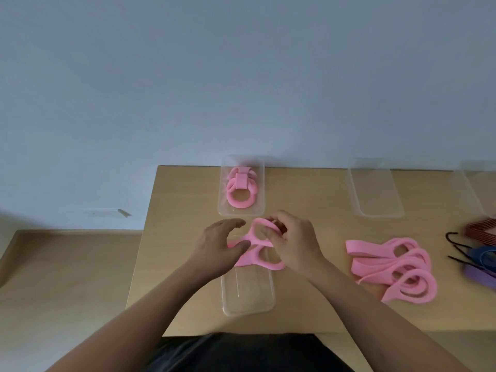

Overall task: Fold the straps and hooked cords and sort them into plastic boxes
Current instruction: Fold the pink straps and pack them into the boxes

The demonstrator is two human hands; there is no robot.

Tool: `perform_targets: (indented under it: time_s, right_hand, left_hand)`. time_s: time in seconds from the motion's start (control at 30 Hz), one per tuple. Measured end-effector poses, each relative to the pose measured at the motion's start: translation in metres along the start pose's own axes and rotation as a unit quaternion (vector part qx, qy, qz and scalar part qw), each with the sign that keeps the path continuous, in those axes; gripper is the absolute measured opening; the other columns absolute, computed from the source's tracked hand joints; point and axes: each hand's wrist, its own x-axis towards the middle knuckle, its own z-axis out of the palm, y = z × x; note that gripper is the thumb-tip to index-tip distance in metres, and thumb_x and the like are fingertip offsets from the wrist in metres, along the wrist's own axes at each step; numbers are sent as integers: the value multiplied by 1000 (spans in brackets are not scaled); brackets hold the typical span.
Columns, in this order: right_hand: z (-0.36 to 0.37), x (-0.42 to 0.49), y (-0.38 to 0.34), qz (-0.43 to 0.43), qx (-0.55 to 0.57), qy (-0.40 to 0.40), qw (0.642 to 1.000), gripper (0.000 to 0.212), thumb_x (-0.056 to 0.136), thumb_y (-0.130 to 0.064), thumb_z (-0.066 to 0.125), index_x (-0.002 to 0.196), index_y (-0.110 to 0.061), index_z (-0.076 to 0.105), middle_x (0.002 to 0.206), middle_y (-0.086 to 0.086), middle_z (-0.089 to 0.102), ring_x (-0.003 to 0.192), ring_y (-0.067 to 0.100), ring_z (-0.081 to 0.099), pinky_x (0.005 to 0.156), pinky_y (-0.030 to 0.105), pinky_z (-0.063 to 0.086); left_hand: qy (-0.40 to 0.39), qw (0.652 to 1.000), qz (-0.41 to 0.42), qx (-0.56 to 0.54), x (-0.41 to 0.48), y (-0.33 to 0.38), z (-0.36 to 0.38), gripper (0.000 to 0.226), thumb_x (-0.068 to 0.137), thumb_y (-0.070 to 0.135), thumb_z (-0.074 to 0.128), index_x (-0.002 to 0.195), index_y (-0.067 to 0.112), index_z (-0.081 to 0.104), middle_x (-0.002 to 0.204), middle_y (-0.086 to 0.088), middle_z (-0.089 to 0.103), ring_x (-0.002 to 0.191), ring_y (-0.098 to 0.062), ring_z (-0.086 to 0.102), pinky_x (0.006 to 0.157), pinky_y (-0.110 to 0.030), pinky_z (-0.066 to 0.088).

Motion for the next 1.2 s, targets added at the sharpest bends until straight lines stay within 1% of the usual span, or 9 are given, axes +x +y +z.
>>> perform_targets:
  time_s: [0.1, 0.2, 0.27, 0.4, 0.57, 0.67, 0.83, 1.03, 1.2]
  right_hand:
    - [-26, 11, -20, -28, 87, 19, 996, 10, 85, -15, 76, 92, -21, 76, 69, -21, 64, 59, 1, 57, 58, 15, 43]
    - [-54, 20, -36, -15, 167, 17, 986, 12, 89, -18, 71, 93, -28, 77, 71, -9, 69, 50, 6, 57, 51, 27, 48]
    - [-72, 24, -46, -21, 188, 25, 982, 13, 92, -20, 67, 88, -30, 75, 71, -6, 70, 52, 5, 58, 55, 32, 51]
    - [-112, 31, -64, -38, 240, 41, 969, 18, 96, -20, 63, 84, -15, 76, 70, 3, 72, 59, 13, 64, 71, 47, 58]
    - [-155, 26, -86, -118, 274, 33, 954, 14, 91, -24, 68, 81, -25, 77, 77, -3, 74, 70, 13, 66, 72, 39, 57]
    - [-169, 16, -96, -197, 245, 55, 948, 5, 88, -19, 74, 86, -22, 78, 85, -10, 75, 84, 11, 71, 77, 31, 57]
    - [-177, -5, -104, -345, 90, 181, 916, 11, 80, -10, 81, 91, -12, 79, 95, -4, 74, 94, 9, 69, 83, 24, 54]
    - [-180, -13, -113, -390, 37, 228, 891, 14, 77, -2, 82, 89, -9, 80, 99, 4, 73, 98, 20, 68, 85, 24, 53]
    - [-167, -18, -124, -408, 6, 244, 880, 12, 79, -3, 80, 90, -8, 79, 97, 5, 71, 98, 21, 66, 85, 26, 53]
  left_hand:
    - [-15, 996, -15, -85, -3, 17, -4, 29, 91, 14, 69, 119, 22, 74, 112, 7, 76, 106, -11, 68, 97, -31, 52]
    - [19, 992, 6, -127, -8, 36, -10, 17, 90, 10, 72, 101, 23, 77, 94, 3, 76, 89, -12, 69, 89, -33, 56]
    - [27, 985, 24, -167, -13, 51, -16, 7, 92, 13, 73, 95, 18, 75, 89, -4, 72, 81, -14, 62, 81, -32, 51]
    - [40, 963, 28, -267, -25, 85, -27, 14, 97, 15, 69, 102, 3, 70, 100, -19, 73, 85, -21, 65, 77, -37, 51]
    - [107, 930, 50, -348, -46, 135, -34, 15, 100, 14, 66, 106, 2, 73, 99, -17, 79, 102, -41, 72, 91, -49, 57]
    - [154, 909, 66, -382, -63, 160, -37, 16, 99, 14, 67, 107, 0, 72, 101, -24, 77, 104, -48, 69, 100, -62, 52]
    - [170, 887, 117, -414, -80, 188, -44, 23, 94, 21, 72, 110, 4, 74, 106, -25, 75, 106, -49, 68, 102, -63, 51]
    - [120, 866, 178, -451, -84, 192, -53, 27, 87, 20, 71, 107, 2, 74, 96, -14, 75, 92, -29, 73, 88, -40, 59]
    - [139, 868, 192, -437, -88, 179, -59, 26, 91, 27, 72, 106, 6, 76, 96, -12, 76, 92, -24, 73, 86, -35, 59]
